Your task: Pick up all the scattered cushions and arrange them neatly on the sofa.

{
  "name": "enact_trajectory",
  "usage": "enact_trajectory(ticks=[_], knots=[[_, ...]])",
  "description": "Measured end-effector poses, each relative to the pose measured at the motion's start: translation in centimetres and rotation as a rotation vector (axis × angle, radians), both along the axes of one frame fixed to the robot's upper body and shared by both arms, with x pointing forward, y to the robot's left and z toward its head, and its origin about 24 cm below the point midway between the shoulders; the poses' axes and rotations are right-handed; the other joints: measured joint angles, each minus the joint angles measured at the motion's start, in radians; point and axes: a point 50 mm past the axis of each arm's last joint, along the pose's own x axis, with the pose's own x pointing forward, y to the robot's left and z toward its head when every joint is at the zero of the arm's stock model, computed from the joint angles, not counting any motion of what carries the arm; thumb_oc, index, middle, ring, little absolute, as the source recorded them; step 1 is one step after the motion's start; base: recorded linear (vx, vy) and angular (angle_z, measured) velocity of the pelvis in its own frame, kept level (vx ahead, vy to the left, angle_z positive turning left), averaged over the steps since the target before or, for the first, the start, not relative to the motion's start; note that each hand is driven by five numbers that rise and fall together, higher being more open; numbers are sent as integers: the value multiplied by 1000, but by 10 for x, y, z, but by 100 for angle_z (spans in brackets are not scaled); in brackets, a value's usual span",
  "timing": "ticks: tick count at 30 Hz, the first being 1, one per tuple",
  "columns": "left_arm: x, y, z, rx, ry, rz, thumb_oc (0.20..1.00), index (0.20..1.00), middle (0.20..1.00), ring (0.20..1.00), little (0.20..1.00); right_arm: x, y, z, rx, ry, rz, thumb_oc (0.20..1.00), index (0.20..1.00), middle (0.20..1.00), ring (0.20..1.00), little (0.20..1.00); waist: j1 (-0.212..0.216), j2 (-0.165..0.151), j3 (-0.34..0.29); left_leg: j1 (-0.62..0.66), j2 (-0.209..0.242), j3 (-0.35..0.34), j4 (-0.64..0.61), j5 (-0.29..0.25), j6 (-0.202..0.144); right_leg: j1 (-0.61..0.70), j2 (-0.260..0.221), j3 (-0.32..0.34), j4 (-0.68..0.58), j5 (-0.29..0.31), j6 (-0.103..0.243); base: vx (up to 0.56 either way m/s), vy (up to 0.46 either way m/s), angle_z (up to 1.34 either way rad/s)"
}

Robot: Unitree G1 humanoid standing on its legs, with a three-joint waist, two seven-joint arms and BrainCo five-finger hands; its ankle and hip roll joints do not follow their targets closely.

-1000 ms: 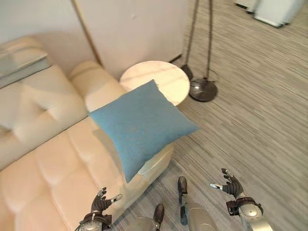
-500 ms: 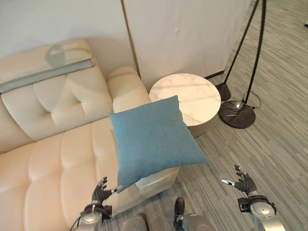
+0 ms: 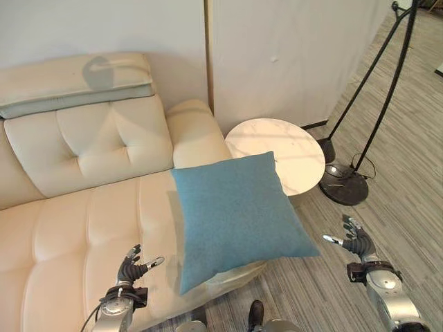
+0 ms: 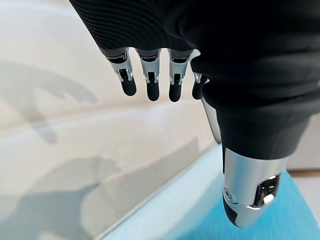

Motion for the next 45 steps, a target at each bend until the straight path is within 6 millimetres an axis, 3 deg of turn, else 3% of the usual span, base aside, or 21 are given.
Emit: enact_trajectory(ticks=[1,4,7,12,13,15,16,17,25,30,37,39,42,45], knots=[[4,-1,2,5,-5,-10,1000,1000,1000,1000,1000,5,2,-2,0,12,7,1000,1000,1000,1000,1000,1,0,-1,-17,0,-6,5,1,-1,-12,1,-1,2,1,-1,-160,-39,21],[54,-19,27,25,-121,-121,1000,1000,1000,1000,1000,39,7,3,17,36,16,1000,1000,1000,1000,1000,18,15,21,-122,2,-33,7,34,0,-103,2,-31,-2,30,-13,-108,-23,28],[78,-35,36,1,-172,-157,1000,1000,1000,1000,1000,65,21,12,17,38,70,1000,1000,1000,1000,1000,22,37,41,-141,5,-43,10,39,-5,-120,6,-35,-1,31,-13,-105,-20,3],[144,-70,77,5,-283,-232,1000,1000,1000,1000,1000,118,41,51,-27,15,108,1000,1000,1000,1000,1000,22,57,103,-209,18,-55,-9,81,-18,-190,19,-49,-3,40,-6,-44,-8,7],[160,-89,90,5,-318,-263,1000,1000,1000,1000,1000,133,56,68,-67,-9,154,1000,1000,1000,1000,1000,21,60,110,-235,21,-60,-16,93,-19,-217,23,-53,-4,47,-7,0,0,0],[172,-108,102,-35,-360,-279,1000,1000,1000,1000,1000,144,72,84,-78,-60,194,1000,1000,1000,1000,1000,19,62,134,-238,23,-64,-25,104,-22,-223,27,-52,-7,55,-18,0,0,0],[176,-116,104,-55,-365,-262,589,589,589,589,589,146,75,87,-76,-71,193,542,542,542,542,542,18,64,145,-238,23,-67,-25,105,-24,-223,29,-54,-7,60,-25,0,0,0],[177,-120,104,-85,-370,-248,200,200,200,200,200,147,77,88,-76,-77,195,200,200,200,200,200,16,67,152,-238,25,-70,-26,106,-25,-223,29,-54,-8,66,-34,0,0,0],[170,-114,112,-135,-440,-202,200,200,200,200,200,135,100,93,-36,-177,287,200,200,200,200,200,-7,64,162,-218,23,-49,-44,106,-25,-216,28,-45,-14,68,-32,16,52,-3],[156,-110,126,-213,-559,-175,200,200,200,200,200,106,102,83,54,-231,318,200,200,200,200,200,-10,55,171,-179,20,-45,-45,105,-26,-170,27,-39,-33,71,-32,65,71,-3],[91,-88,111,-277,-590,-160,200,200,200,200,200,46,92,89,66,-349,415,200,200,200,200,200,-32,52,172,-74,15,-19,-47,65,-18,-71,25,-9,-51,65,-17,101,107,-12],[74,-82,113,-278,-598,-191,200,200,200,200,200,27,91,98,93,-407,439,200,200,200,200,200,-33,52,171,-52,12,-13,-47,58,-17,-55,24,4,-51,65,-17,49,156,-14],[50,-75,115,-265,-604,-218,200,200,200,200,200,2,96,98,156,-424,471,200,200,200,200,200,-36,54,159,-10,9,8,-51,43,-12,-22,20,27,-51,62,-12,-80,140,-21],[44,-72,115,-269,-608,-205,200,200,200,200,200,-3,99,93,185,-417,475,200,200,200,200,200,-43,51,124,-12,2,20,-47,39,-12,-31,13,39,-51,61,5,-196,109,-14]])
